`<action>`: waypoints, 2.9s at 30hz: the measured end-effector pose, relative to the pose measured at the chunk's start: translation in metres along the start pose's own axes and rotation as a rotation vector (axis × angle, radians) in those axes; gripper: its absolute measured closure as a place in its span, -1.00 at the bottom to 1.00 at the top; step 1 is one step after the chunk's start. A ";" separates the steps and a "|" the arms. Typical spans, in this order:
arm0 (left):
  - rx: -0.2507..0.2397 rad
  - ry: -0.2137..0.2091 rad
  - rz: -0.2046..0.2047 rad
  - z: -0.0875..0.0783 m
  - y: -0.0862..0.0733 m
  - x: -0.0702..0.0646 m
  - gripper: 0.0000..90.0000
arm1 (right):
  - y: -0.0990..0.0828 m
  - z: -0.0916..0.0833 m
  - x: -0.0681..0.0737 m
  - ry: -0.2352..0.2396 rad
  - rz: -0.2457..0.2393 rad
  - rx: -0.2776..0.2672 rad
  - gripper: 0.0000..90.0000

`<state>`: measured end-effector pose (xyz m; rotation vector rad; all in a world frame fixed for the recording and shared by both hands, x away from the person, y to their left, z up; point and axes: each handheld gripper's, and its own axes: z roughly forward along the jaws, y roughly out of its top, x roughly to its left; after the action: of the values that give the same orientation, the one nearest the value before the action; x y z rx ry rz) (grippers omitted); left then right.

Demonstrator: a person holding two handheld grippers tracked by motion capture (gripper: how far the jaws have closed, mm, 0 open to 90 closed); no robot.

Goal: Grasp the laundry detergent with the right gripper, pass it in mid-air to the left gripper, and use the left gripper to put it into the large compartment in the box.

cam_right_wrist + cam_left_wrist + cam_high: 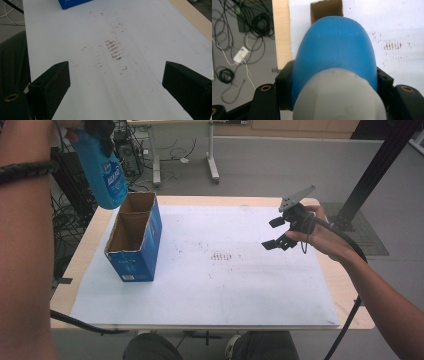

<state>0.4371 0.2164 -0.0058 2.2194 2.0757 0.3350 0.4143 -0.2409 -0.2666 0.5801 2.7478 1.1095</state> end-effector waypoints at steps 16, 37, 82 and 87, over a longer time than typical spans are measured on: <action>0.019 0.013 -0.136 0.016 -0.008 0.021 -0.17 | 0.003 0.000 0.002 0.004 -0.016 0.006 -0.82; 0.025 -0.012 -0.157 0.035 -0.009 0.020 -0.17 | 0.003 -0.003 0.004 -0.003 -0.027 0.017 -0.82; 0.076 -0.084 -0.115 0.146 -0.014 0.002 -0.17 | 0.002 0.009 0.003 -0.001 -0.029 0.045 -0.82; 0.082 -0.083 -0.107 0.158 -0.014 0.001 -0.17 | 0.000 0.008 0.002 -0.006 -0.024 0.050 -0.82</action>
<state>0.4572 0.2322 -0.1622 2.1160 2.1907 0.1494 0.4143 -0.2346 -0.2723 0.5535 2.7770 1.0348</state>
